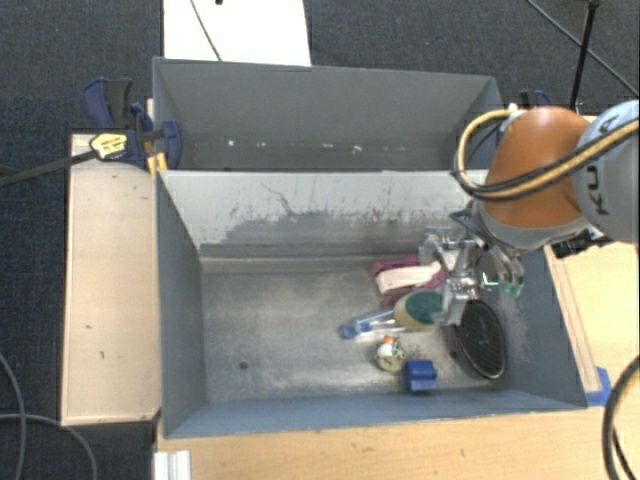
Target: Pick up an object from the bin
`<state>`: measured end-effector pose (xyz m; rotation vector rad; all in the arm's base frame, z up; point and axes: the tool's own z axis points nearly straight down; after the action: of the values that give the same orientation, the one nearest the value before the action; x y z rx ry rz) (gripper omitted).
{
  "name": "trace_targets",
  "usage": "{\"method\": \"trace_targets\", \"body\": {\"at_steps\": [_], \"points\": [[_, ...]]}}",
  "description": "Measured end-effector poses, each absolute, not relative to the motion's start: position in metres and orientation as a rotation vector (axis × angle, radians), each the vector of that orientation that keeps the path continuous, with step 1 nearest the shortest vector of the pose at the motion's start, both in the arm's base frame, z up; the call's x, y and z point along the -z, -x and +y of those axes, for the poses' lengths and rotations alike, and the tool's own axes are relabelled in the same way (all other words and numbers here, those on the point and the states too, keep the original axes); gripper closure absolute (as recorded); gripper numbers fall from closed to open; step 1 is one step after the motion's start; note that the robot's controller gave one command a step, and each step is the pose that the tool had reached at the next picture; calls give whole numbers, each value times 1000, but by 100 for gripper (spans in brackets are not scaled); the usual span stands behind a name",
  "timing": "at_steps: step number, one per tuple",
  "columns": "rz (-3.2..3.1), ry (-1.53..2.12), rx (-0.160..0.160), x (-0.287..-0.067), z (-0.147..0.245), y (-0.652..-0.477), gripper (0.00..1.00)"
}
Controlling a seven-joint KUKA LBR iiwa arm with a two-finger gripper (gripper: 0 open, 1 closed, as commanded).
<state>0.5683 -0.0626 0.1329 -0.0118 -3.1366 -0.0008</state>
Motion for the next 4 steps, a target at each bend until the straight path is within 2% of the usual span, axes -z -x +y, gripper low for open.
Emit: {"method": "trace_targets", "body": {"at_steps": [1, 2, 3, 4], "points": [[-3143, -77, 1, -185, -37, -538, 0], [-3140, 258, 3, -75, -5, -556, 0], [-3156, 58, 5, -75, -36, -535, 0], [-3184, 57, 1, -81, -37, -543, 100]]}}
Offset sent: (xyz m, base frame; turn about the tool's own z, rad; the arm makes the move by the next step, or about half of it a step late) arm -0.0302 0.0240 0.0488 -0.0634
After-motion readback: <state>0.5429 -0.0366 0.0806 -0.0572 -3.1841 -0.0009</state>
